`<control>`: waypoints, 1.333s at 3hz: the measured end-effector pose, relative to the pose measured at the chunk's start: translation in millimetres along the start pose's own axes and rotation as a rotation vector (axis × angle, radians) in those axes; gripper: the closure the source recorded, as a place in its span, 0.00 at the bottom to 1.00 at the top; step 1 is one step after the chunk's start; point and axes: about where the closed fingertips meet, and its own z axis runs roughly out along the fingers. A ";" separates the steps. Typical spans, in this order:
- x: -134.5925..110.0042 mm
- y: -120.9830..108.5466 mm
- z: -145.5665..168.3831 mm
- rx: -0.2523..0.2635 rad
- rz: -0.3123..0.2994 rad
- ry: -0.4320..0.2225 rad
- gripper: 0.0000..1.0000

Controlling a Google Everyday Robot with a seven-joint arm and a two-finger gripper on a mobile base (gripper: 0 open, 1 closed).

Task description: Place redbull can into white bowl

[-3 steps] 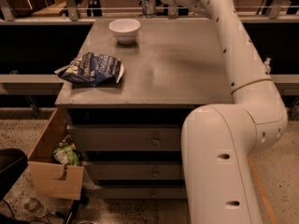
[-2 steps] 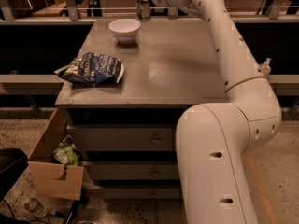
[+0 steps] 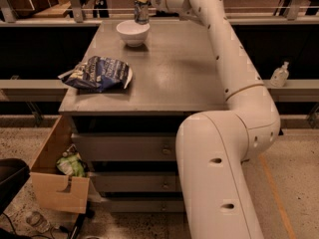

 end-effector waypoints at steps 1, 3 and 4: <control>-2.3 4.9 17.5 -0.006 0.014 -0.039 1.00; 16.0 -0.2 40.0 0.044 -0.023 0.002 1.00; 29.8 -4.8 47.9 0.067 -0.028 0.029 1.00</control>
Offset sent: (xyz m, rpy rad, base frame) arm 0.0479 0.0294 -0.0053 -0.0242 -0.0332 -0.0630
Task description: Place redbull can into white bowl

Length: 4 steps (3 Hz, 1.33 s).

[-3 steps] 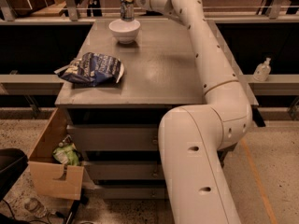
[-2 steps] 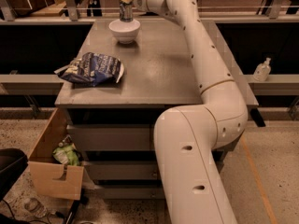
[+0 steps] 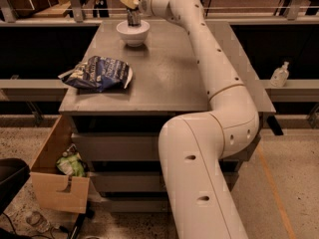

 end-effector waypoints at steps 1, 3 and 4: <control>15.0 -5.1 6.3 0.020 0.007 0.021 1.00; 49.0 -13.0 10.5 0.041 0.042 0.068 1.00; 50.5 -9.6 14.0 0.035 0.043 0.070 0.74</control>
Offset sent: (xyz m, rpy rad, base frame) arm 0.0167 -0.0089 -0.0440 -0.0085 0.0721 -0.0621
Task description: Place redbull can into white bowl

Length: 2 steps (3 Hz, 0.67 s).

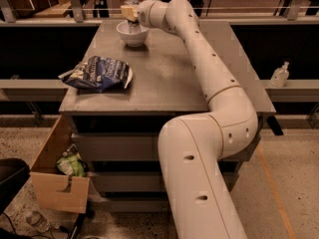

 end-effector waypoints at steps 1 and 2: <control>1.6 2.0 2.3 -0.003 0.001 0.002 0.51; 3.4 4.3 4.9 -0.007 0.002 0.004 0.26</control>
Offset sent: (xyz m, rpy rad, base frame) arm 0.0000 0.0027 -0.0016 -0.0004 0.0020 0.0028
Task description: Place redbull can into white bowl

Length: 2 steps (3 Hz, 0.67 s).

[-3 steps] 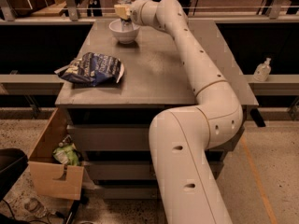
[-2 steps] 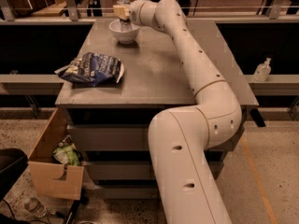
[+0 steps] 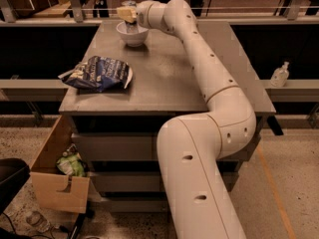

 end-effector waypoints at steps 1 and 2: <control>1.5 1.9 2.2 -0.003 0.001 0.002 0.05; 2.5 3.2 3.6 -0.005 0.002 0.003 0.00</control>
Offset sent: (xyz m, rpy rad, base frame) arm 0.0000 0.0025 -0.0015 -0.0003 0.0019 0.0027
